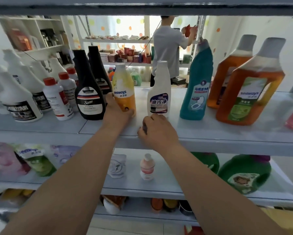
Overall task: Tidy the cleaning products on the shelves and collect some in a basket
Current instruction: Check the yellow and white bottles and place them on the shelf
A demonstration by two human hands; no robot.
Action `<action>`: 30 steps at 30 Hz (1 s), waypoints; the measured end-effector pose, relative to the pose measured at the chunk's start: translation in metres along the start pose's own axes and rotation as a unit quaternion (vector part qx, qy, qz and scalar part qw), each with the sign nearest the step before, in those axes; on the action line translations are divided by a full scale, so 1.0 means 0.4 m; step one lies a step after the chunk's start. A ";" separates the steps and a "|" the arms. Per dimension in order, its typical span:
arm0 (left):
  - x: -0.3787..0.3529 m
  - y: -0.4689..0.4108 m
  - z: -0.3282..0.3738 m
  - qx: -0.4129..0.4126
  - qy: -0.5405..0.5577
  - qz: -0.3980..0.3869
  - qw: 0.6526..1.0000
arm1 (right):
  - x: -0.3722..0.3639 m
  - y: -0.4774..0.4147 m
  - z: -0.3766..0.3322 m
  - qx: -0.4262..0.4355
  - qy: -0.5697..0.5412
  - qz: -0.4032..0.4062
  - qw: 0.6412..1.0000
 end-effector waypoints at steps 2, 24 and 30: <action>0.019 0.017 -0.007 -0.006 0.030 -0.016 0.999 | 0.000 0.003 0.004 0.000 -0.007 -0.010 1.000; 0.261 0.478 -0.131 -0.026 0.189 -0.098 0.977 | -0.107 0.274 -0.249 -0.221 -0.698 0.073 0.678; 0.241 0.513 -0.222 0.221 0.508 -0.268 0.789 | -0.127 0.296 -0.301 -0.240 -0.695 0.088 0.672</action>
Point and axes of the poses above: each hand's wrist, its own y-axis away from the middle knuckle, its own x-axis out of the back of the hand, z = x × y, the point moved 5 cm from there along -y, towards the middle knuckle, and after that the axes turned 13 degrees about -y, right-handed, at the moved point
